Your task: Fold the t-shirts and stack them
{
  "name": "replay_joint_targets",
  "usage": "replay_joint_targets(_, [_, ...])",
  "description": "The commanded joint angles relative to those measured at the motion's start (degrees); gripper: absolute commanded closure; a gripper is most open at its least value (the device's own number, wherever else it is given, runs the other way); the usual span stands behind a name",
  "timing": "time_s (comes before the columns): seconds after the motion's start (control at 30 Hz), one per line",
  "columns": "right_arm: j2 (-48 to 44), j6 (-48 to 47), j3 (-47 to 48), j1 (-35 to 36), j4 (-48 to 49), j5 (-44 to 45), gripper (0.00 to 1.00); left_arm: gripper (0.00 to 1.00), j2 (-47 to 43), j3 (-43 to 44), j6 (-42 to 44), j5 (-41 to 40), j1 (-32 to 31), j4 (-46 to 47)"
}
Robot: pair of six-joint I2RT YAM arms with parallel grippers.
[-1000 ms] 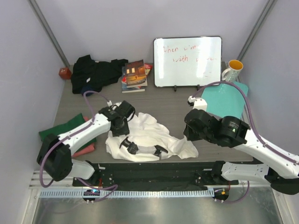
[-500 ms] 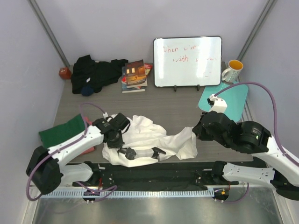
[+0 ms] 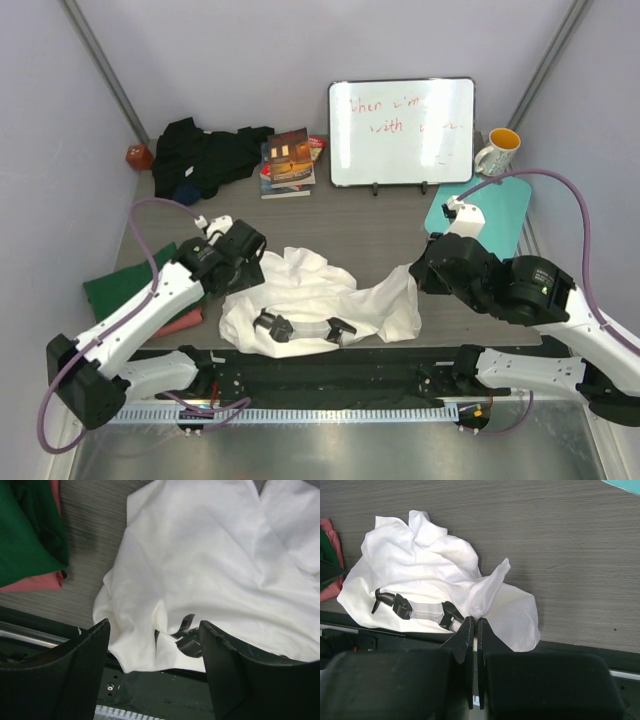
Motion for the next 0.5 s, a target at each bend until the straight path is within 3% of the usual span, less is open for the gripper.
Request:
replay_joint_targets(0.0, [-0.07,-1.67,2.08,0.24,3.37,2.18,0.99,0.30,8.71,0.87,1.69,-2.33,1.89,0.48])
replay_joint_targets(0.17, [-0.24,-2.29,2.17,0.24,3.72,2.27,0.99,0.34,15.06,-0.63,3.27,0.92,2.86,6.10])
replay_joint_targets(0.4, [-1.82,-2.20,1.73,0.33,3.72,2.62,0.99,0.36,18.50,-4.04,3.01,1.89,3.74,6.99])
replay_joint_targets(0.47, [-2.00,-2.46,1.56,0.24,3.89,2.79,0.99,0.56,17.19,-5.80,2.57,2.68,3.92,7.43])
